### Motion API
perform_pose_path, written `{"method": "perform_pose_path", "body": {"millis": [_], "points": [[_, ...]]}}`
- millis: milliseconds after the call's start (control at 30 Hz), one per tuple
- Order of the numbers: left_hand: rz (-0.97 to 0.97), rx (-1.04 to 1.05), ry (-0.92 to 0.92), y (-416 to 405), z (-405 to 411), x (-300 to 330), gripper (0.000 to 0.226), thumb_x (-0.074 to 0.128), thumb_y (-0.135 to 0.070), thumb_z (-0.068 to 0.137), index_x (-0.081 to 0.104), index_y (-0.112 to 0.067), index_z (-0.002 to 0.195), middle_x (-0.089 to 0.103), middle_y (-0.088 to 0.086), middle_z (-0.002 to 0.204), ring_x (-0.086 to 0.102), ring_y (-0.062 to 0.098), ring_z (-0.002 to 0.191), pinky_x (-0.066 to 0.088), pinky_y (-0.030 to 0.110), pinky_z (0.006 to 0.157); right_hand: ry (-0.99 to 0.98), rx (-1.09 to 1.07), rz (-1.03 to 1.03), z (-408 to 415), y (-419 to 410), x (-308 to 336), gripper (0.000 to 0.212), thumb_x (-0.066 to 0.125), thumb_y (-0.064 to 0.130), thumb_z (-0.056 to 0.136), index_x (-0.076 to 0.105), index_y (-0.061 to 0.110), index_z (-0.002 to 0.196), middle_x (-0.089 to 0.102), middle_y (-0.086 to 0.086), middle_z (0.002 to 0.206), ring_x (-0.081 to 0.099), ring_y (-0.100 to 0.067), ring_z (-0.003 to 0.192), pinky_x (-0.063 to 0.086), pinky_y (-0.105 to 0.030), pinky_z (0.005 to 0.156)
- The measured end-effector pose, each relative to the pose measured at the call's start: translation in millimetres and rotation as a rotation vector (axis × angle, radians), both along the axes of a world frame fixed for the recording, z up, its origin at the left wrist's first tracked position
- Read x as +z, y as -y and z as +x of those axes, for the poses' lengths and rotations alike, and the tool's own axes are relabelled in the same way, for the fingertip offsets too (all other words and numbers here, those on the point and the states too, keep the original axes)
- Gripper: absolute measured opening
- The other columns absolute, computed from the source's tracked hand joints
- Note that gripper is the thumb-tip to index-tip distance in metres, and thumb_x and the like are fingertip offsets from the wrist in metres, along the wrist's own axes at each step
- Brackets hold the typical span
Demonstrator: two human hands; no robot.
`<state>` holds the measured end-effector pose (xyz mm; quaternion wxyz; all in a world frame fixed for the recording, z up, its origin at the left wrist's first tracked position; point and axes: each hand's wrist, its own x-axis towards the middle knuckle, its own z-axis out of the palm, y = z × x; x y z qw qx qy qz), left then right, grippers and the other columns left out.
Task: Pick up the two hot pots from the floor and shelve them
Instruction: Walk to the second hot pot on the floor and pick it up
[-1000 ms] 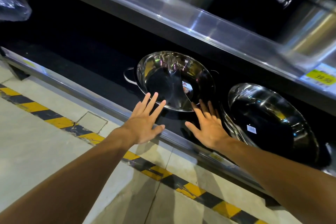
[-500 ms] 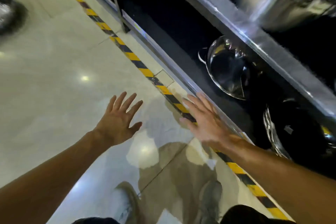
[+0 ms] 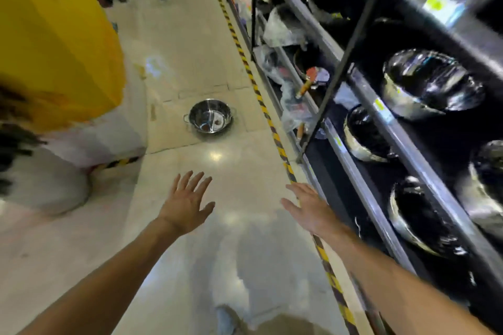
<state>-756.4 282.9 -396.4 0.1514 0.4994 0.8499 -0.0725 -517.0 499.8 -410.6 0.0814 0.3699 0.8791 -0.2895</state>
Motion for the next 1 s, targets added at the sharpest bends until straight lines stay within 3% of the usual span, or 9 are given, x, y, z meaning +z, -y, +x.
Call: {"method": "perform_pose_path", "body": {"millis": [167, 467, 833, 1000], "points": [[0.042, 0.109, -0.016, 48.0, -65.5, 59.3, 0.072, 0.026, -0.061, 0.098, 0.010, -0.026, 0.159, 0.002, 0.001, 0.168, -0.004, 0.026, 0.154, -0.008, 0.047, 0.124, 0.000, 0.012, -0.011, -67.1, 12.2, 65.5, 0.060, 0.048, 0.053, 0.099, 0.042, 0.023, 0.151, 0.037, 0.001, 0.159, 0.027, -0.017, 0.148, 0.022, -0.031, 0.119], [0.042, 0.180, -0.038, 62.1, -163.9, 76.2, 0.072, 0.027, -0.062, 0.098, 0.012, -0.026, 0.159, 0.006, 0.004, 0.168, 0.000, 0.029, 0.154, -0.005, 0.046, 0.124, -0.042, 0.085, 0.033, -161.2, -14.7, 103.1, 0.058, 0.051, 0.047, 0.100, 0.043, 0.019, 0.150, 0.043, 0.001, 0.155, 0.034, -0.019, 0.144, 0.030, -0.033, 0.116], [-0.054, 0.224, -0.021, -57.7, -335.6, 66.4, 0.070, 0.031, -0.057, 0.099, 0.014, -0.022, 0.158, 0.010, 0.005, 0.167, 0.006, 0.028, 0.154, 0.005, 0.045, 0.125, -0.060, 0.082, -0.043, -332.4, -154.7, 84.3, 0.060, 0.053, 0.044, 0.099, 0.040, 0.018, 0.152, 0.041, -0.003, 0.157, 0.034, -0.023, 0.145, 0.031, -0.037, 0.117], [-0.075, 0.301, 0.019, -132.7, -411.6, 68.0, 0.069, 0.030, -0.056, 0.100, 0.014, -0.023, 0.158, 0.010, 0.003, 0.167, 0.005, 0.027, 0.154, 0.005, 0.044, 0.125, -0.008, 0.096, -0.048, -412.6, -223.7, 76.7, 0.060, 0.052, 0.046, 0.099, 0.040, 0.020, 0.152, 0.039, -0.004, 0.157, 0.032, -0.022, 0.146, 0.029, -0.032, 0.114]]}}
